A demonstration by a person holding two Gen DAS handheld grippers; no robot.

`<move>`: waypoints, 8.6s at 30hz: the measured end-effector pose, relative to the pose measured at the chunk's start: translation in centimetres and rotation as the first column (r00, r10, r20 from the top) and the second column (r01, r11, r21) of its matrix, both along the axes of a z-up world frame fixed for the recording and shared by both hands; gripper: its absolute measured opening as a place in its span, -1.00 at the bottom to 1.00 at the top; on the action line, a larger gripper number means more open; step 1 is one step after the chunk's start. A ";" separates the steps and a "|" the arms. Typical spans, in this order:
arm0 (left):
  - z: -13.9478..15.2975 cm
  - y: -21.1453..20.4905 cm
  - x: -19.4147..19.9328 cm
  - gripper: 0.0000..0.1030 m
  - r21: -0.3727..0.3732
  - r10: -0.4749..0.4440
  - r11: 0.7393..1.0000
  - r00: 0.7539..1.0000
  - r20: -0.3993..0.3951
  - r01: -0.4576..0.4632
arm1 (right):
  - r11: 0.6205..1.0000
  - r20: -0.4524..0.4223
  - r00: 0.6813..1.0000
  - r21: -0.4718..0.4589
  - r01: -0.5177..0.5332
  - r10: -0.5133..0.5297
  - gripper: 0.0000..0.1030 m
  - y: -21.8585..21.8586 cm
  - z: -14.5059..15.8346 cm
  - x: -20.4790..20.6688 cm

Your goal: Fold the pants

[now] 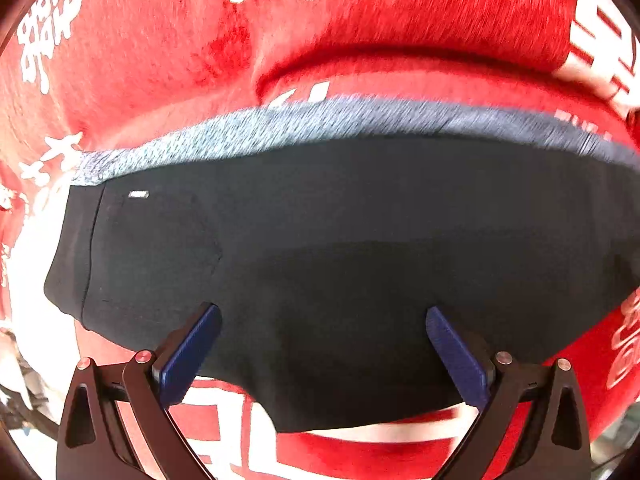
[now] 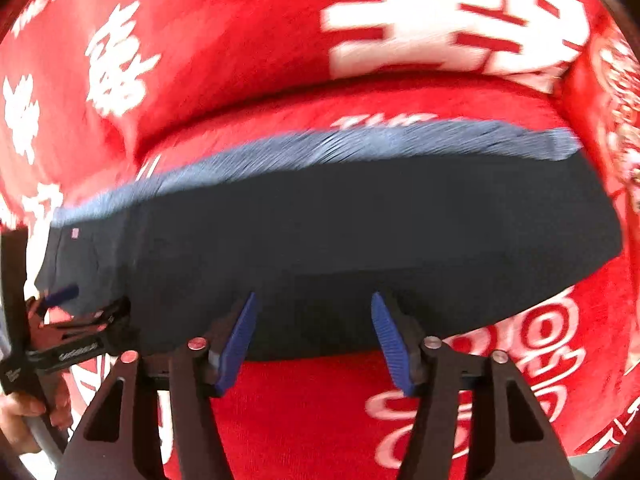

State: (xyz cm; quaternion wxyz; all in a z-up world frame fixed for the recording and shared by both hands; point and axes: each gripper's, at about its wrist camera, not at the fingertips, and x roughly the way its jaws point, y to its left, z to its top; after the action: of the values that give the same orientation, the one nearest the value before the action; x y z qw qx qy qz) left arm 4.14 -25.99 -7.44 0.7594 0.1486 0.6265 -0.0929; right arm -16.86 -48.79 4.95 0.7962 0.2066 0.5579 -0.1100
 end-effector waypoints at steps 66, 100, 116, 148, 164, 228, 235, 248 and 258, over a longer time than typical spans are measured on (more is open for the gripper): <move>0.1 -16.5 -1.8 1.00 -0.086 -0.058 0.995 0.998 -0.035 0.055 | 0.994 -0.020 0.994 0.026 0.108 -0.108 0.61 -13.1 -2.9 -3.1; 1.6 -21.7 -6.1 1.00 -0.108 -0.138 0.984 0.990 0.011 0.139 | 0.552 0.138 0.680 0.708 0.440 -0.720 0.22 -20.3 -7.7 -14.8; 5.4 -22.6 -7.6 0.61 -0.211 -0.238 0.948 0.971 0.025 0.238 | 0.653 0.121 0.787 0.641 0.403 -0.605 -0.72 -20.5 -6.3 -9.9; 6.7 3.6 -0.6 0.66 -0.235 0.017 0.972 0.999 0.038 -0.007 | 0.974 0.126 0.969 -0.106 -0.198 0.211 -0.69 10.4 2.5 5.7; 7.2 8.2 1.4 0.66 -0.275 0.026 0.961 0.999 -0.020 -0.030 | 0.874 0.061 0.896 -0.261 -0.411 0.439 0.23 16.9 2.4 3.5; 6.8 1.7 -0.5 0.96 -0.133 0.083 0.987 0.994 -0.073 -0.093 | 0.975 0.007 0.998 0.215 -0.057 0.057 0.04 -1.4 0.4 0.4; 6.8 4.0 -3.0 0.96 -0.094 0.155 0.982 0.985 -0.081 -0.163 | 0.961 0.036 0.976 0.165 -0.220 0.217 0.04 3.2 1.6 1.5; 9.0 6.4 -5.8 0.96 -0.028 0.294 0.955 0.953 -0.068 -0.297 | 0.924 -0.035 0.942 0.211 -0.319 0.333 0.08 9.2 -2.7 5.3; 8.1 10.5 -5.8 0.96 -0.022 0.267 0.963 0.960 -0.087 -0.270 | 0.955 -0.094 0.953 0.103 -0.277 0.287 0.38 12.1 -2.4 6.0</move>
State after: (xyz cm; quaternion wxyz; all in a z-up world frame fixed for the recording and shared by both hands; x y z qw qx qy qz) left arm -1.67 -15.52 0.68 0.7406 0.0453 0.6704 -0.0057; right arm -10.86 -36.68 2.50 0.7626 0.1537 0.6281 0.0188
